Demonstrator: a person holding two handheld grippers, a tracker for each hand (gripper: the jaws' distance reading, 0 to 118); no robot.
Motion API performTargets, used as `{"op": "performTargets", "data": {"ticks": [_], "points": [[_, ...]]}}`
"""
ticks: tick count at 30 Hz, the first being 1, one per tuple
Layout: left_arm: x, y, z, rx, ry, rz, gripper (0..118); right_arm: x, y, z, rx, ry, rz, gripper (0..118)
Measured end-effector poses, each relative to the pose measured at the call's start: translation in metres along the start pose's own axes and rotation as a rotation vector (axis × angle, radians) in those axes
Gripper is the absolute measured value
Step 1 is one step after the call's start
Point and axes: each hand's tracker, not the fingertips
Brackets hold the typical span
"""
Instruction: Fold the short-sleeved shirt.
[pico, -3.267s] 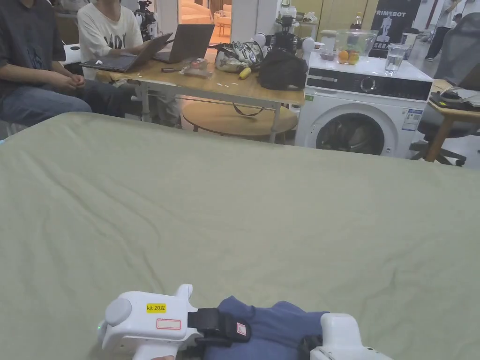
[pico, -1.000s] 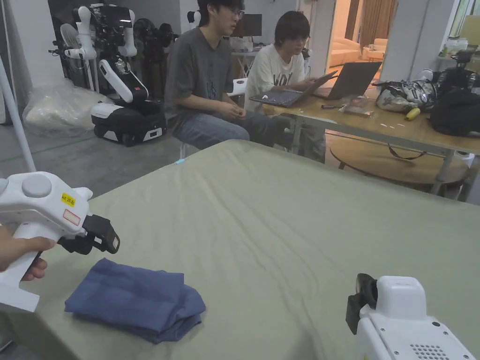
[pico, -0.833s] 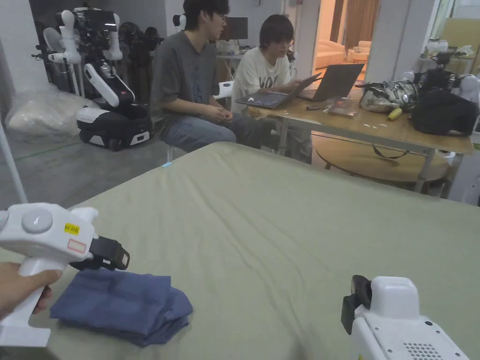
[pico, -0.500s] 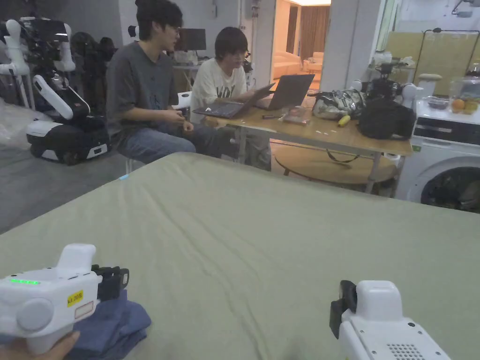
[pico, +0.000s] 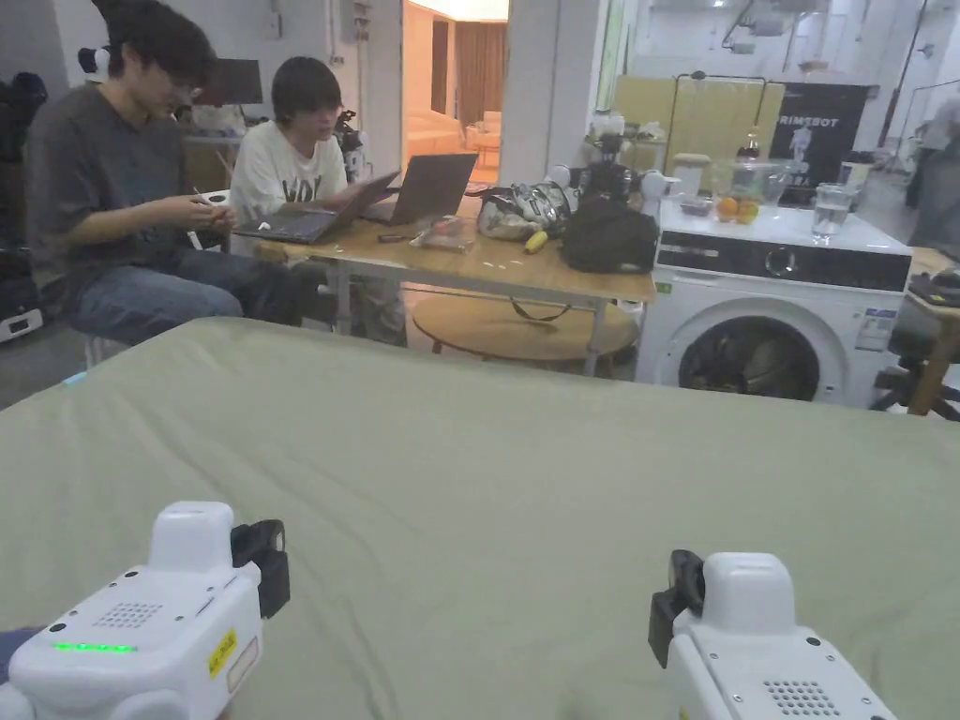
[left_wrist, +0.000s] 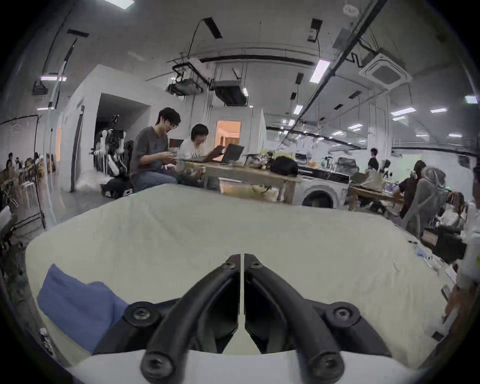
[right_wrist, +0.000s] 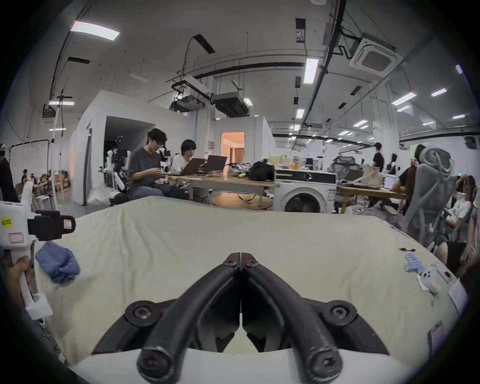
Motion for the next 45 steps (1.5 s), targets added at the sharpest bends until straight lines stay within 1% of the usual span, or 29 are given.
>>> {"op": "performTargets", "data": {"ticks": [1, 3, 5, 6, 8, 12, 15, 20, 24, 27, 30, 37, 45], "points": [[0.010, 0.000, -0.001, 0.035, -0.021, -0.037, 0, 0.006, 0.000, 0.003, -0.002, -0.009, 0.001, 0], [0.039, -0.002, -0.004, 0.043, -0.044, -0.077, 0, 0.020, -0.002, 0.007, -0.003, -0.045, -0.007, 0], [0.056, -0.002, -0.008, 0.035, -0.052, -0.076, 0, 0.032, -0.004, 0.009, -0.012, -0.059, -0.028, 0], [0.069, -0.004, -0.006, 0.033, -0.047, -0.080, 0, 0.038, -0.005, 0.010, -0.014, -0.082, -0.039, 0], [0.083, -0.008, -0.005, 0.087, -0.038, -0.092, 0, 0.045, -0.009, 0.012, -0.003, -0.123, -0.030, 0], [0.103, -0.015, -0.004, 0.090, -0.038, -0.068, 0, 0.057, -0.010, 0.013, -0.013, -0.140, -0.070, 0], [0.112, -0.017, -0.004, 0.090, -0.050, -0.089, 0, 0.061, -0.008, 0.016, 0.003, -0.160, -0.065, 0], [0.117, -0.017, -0.001, 0.103, -0.100, -0.105, 0, 0.066, -0.005, 0.017, 0.020, -0.175, -0.063, 0], [0.121, -0.014, 0.006, 0.143, -0.080, -0.108, 0, 0.070, -0.007, 0.017, 0.029, -0.197, -0.072, 0], [0.124, -0.011, 0.003, 0.141, -0.076, -0.108, 0, 0.071, -0.007, 0.016, 0.036, -0.200, -0.064, 0], [0.124, -0.009, 0.002, 0.141, -0.090, -0.104, 0, 0.073, -0.008, 0.016, 0.031, -0.197, -0.084, 0], [0.129, -0.007, 0.002, 0.129, -0.083, -0.133, 0, 0.073, -0.011, 0.016, 0.025, -0.198, -0.085, 0], [0.124, -0.007, 0.002, 0.122, -0.046, -0.097, 0, 0.073, -0.011, 0.015, 0.018, -0.198, -0.082, 0]]}}
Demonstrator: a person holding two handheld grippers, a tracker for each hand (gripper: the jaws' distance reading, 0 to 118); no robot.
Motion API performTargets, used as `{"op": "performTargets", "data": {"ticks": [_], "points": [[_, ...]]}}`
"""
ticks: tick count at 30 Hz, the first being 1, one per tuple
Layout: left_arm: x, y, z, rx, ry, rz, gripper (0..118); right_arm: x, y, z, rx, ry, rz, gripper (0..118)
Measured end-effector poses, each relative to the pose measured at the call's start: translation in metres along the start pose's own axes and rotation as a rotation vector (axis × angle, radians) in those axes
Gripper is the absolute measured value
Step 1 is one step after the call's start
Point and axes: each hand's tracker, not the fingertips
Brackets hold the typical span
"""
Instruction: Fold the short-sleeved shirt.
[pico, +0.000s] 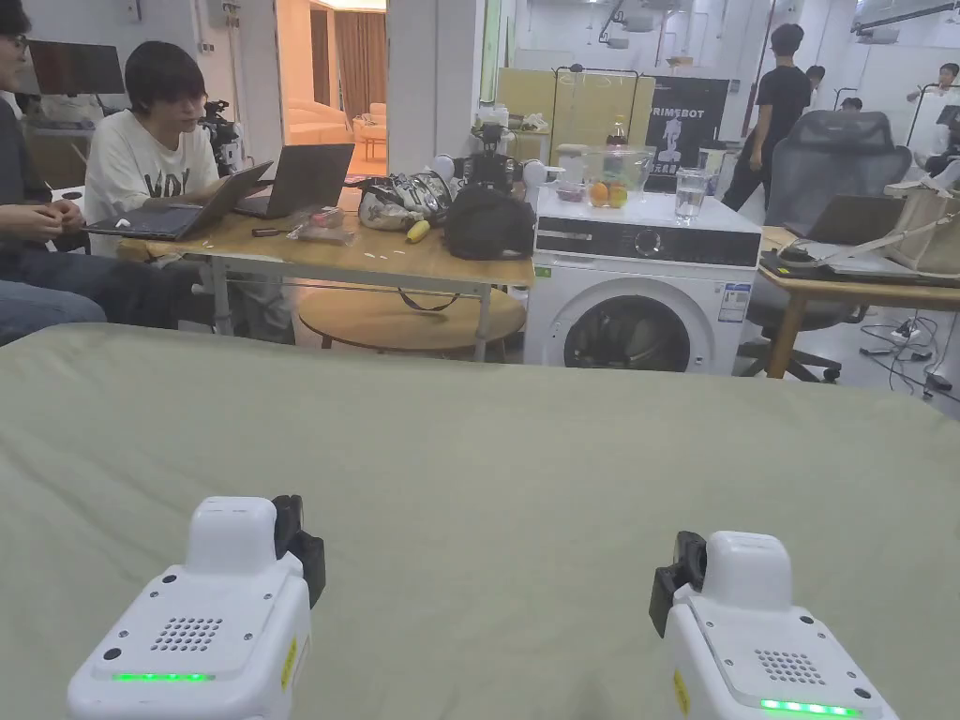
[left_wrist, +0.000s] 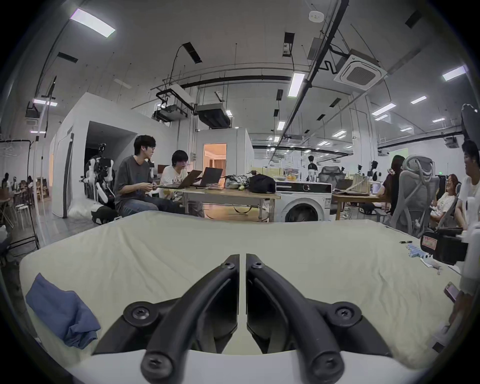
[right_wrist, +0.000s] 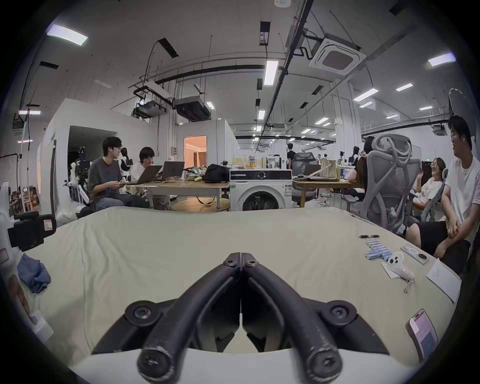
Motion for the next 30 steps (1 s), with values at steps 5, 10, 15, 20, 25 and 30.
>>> {"op": "performTargets", "data": {"ticks": [5, 10, 15, 20, 25, 30], "points": [[-0.008, -0.002, -0.001, -0.017, -0.009, 0.027, 6, -0.004, -0.001, -0.003, -0.006, 0.007, 0.008, 0], [-0.015, 0.000, -0.006, -0.051, -0.039, 0.068, 67, -0.006, -0.001, -0.006, -0.009, 0.001, 0.031, 29], [-0.015, -0.001, -0.007, -0.051, -0.034, 0.093, 77, -0.004, 0.000, -0.011, -0.022, -0.004, 0.011, 76], [-0.014, -0.001, -0.009, -0.033, -0.026, 0.070, 79, 0.001, 0.001, -0.015, -0.020, 0.000, -0.024, 76], [-0.014, -0.001, -0.011, -0.008, -0.052, 0.080, 80, 0.000, 0.004, -0.017, -0.022, -0.018, -0.021, 76], [-0.008, 0.002, -0.015, 0.004, -0.020, 0.040, 80, -0.002, 0.008, -0.021, -0.022, 0.012, -0.013, 77]]}}
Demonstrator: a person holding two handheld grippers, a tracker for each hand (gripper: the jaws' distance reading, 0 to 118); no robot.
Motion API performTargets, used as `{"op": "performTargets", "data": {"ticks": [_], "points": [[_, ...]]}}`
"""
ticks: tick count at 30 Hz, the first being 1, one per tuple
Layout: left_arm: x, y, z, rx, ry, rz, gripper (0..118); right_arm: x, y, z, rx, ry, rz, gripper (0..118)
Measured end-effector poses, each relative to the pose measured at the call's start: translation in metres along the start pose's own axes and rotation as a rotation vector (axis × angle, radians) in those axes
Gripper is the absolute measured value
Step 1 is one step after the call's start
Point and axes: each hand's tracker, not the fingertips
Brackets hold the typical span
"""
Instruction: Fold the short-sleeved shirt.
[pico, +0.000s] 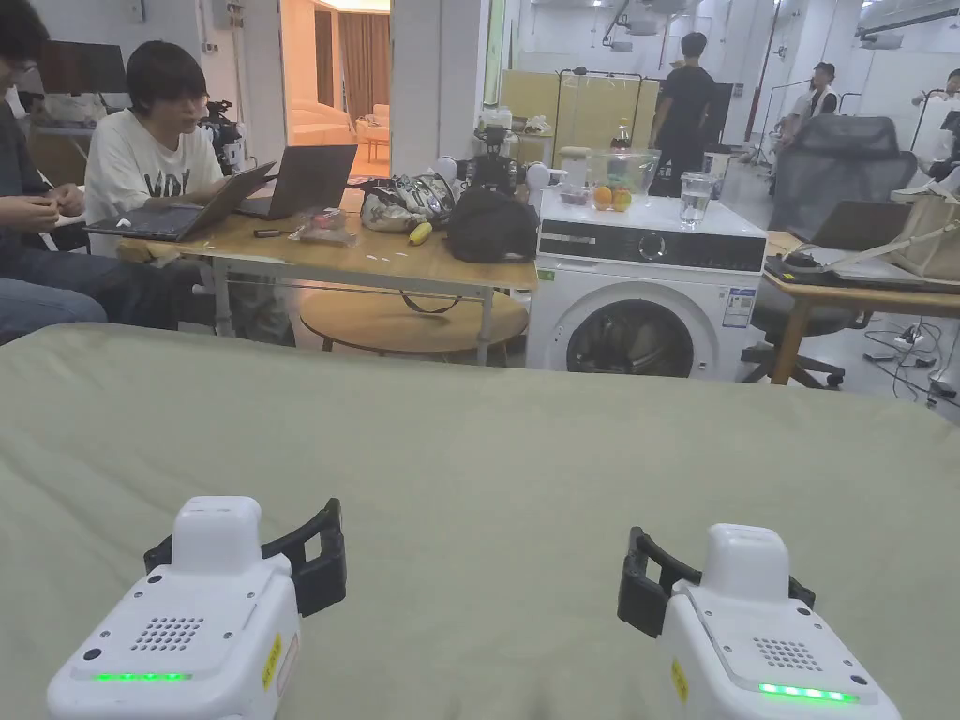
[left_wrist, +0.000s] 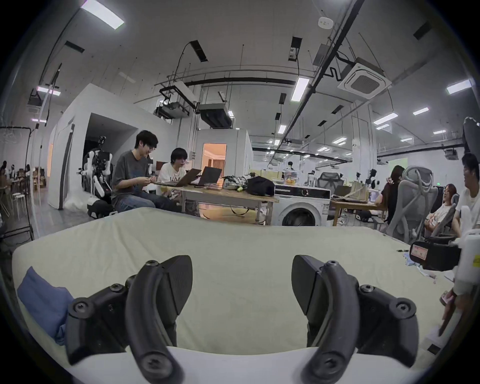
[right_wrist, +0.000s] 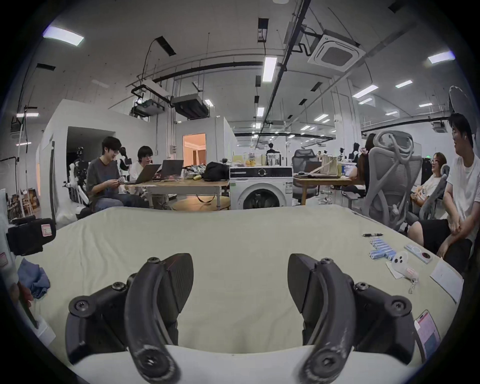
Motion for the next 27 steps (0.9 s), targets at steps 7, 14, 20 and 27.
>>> {"op": "performTargets", "data": {"ticks": [7, 14, 20, 27], "points": [[-0.008, -0.004, -0.008, -0.044, 0.001, 0.015, 80, -0.001, 0.000, -0.008, -0.030, 0.048, -0.051, 77], [-0.015, -0.003, -0.007, -0.049, 0.017, 0.031, 80, -0.008, 0.002, -0.011, -0.041, -0.023, -0.046, 77], [-0.015, -0.006, -0.007, -0.045, 0.027, -0.003, 80, -0.013, 0.001, -0.011, -0.051, 0.005, -0.043, 77], [-0.013, -0.006, -0.004, -0.040, 0.019, -0.001, 80, -0.004, 0.002, -0.012, -0.067, 0.015, -0.148, 77]]}}
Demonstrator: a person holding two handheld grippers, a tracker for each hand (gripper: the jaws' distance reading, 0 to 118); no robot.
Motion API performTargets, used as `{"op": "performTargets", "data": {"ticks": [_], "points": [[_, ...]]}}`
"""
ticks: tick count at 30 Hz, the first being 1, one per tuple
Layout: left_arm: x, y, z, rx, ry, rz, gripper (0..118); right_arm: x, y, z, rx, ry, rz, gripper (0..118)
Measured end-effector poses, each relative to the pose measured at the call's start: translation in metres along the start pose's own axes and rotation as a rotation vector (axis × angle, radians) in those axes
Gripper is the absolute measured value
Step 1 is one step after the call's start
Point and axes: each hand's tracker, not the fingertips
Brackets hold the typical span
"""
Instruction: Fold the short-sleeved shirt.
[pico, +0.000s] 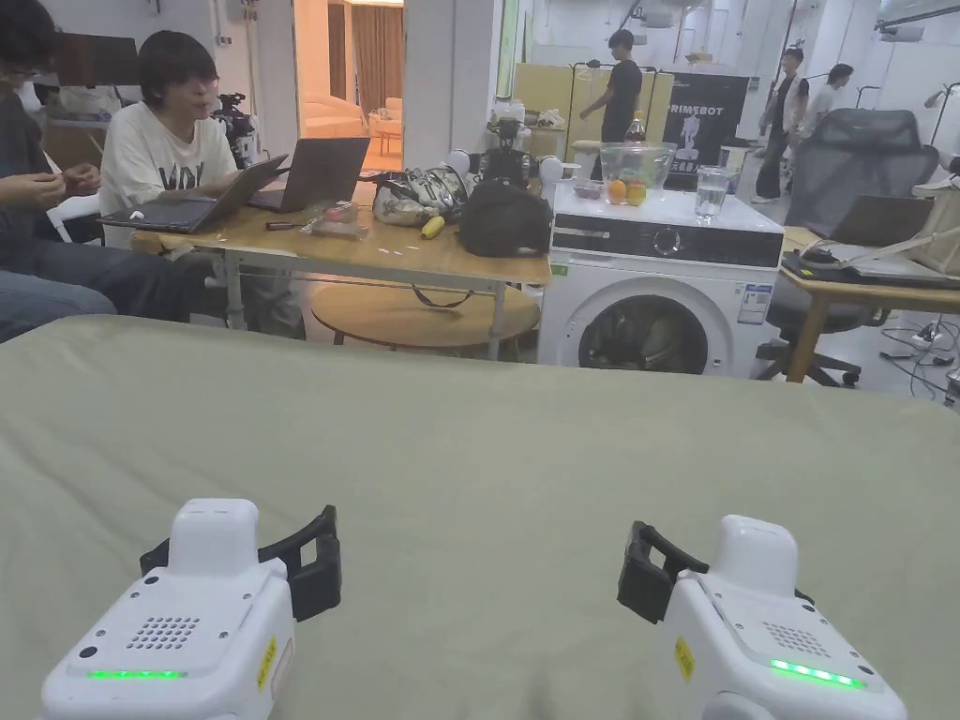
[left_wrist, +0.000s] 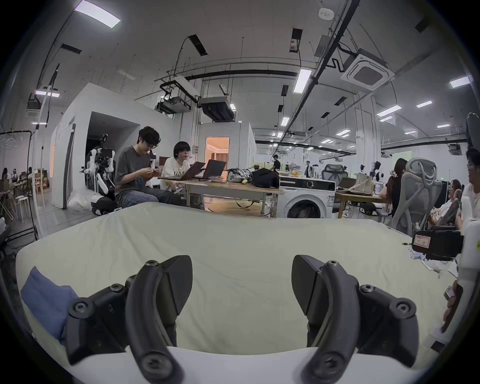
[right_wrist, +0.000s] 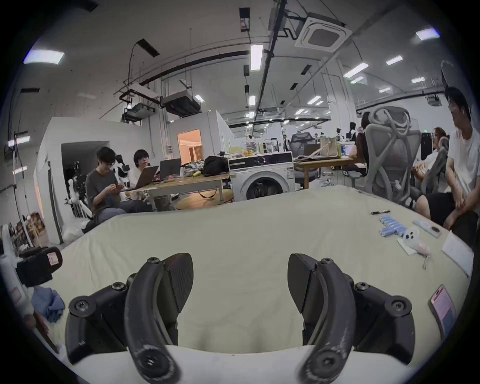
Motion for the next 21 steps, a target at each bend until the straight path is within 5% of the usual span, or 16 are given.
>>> {"op": "performTargets", "data": {"ticks": [21], "points": [[0.002, 0.003, -0.002, 0.000, 0.007, -0.004, 80, -0.008, 0.002, 0.000, 0.002, -0.075, 0.058, 85]]}}
